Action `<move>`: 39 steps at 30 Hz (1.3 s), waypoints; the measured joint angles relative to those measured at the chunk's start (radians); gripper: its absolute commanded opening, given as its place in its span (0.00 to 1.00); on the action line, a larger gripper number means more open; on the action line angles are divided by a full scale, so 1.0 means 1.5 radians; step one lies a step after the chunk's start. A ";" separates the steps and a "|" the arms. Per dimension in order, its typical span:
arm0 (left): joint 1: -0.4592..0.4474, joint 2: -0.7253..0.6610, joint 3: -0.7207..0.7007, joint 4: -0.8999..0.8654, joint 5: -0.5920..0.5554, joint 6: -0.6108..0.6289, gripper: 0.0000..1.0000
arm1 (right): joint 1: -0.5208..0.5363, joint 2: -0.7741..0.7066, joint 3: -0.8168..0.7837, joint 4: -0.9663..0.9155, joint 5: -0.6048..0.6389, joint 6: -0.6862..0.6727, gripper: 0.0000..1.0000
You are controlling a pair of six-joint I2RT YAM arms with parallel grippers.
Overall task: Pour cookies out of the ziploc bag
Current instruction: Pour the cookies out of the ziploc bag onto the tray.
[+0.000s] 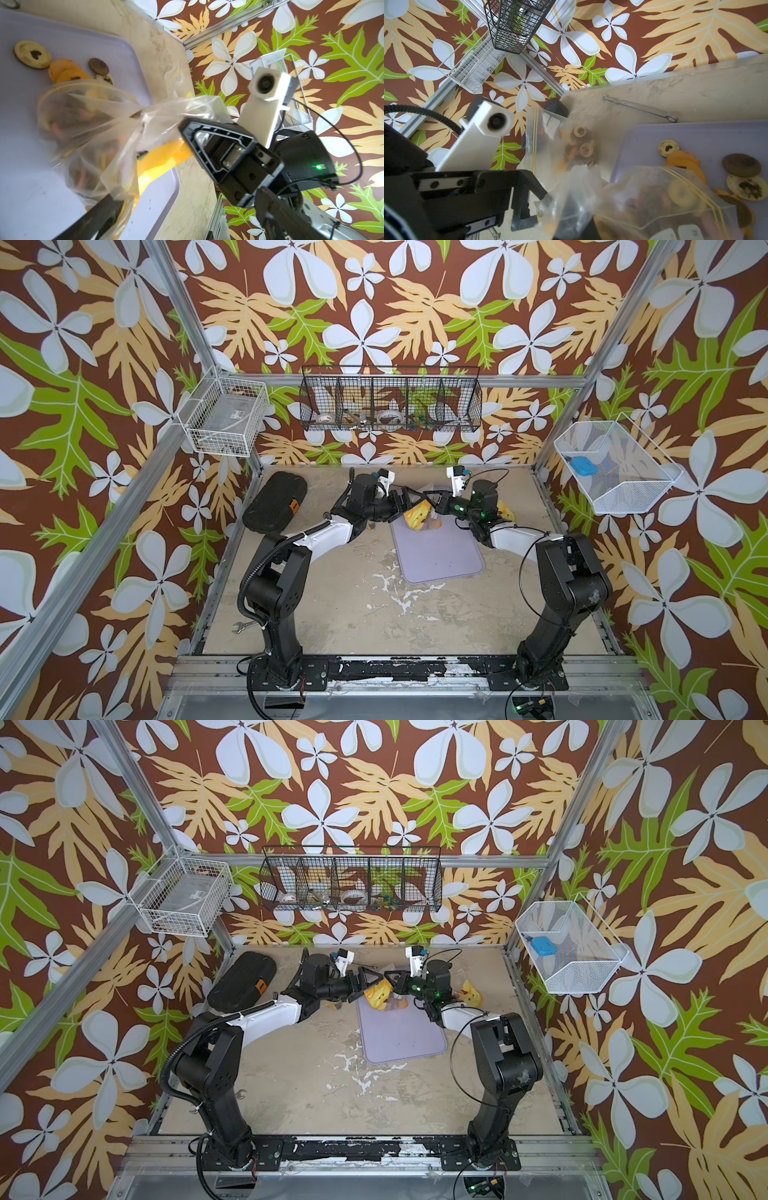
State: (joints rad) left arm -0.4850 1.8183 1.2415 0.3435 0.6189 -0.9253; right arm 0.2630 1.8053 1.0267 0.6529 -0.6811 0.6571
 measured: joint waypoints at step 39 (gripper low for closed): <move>0.004 0.025 0.064 -0.240 -0.101 0.201 0.06 | -0.002 -0.002 0.001 -0.003 -0.006 -0.007 0.02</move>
State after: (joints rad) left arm -0.4797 1.8553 1.3369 -0.0170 0.4667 -0.6239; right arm 0.2604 1.8023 1.0286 0.6487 -0.6899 0.6468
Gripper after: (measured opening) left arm 0.063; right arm 0.050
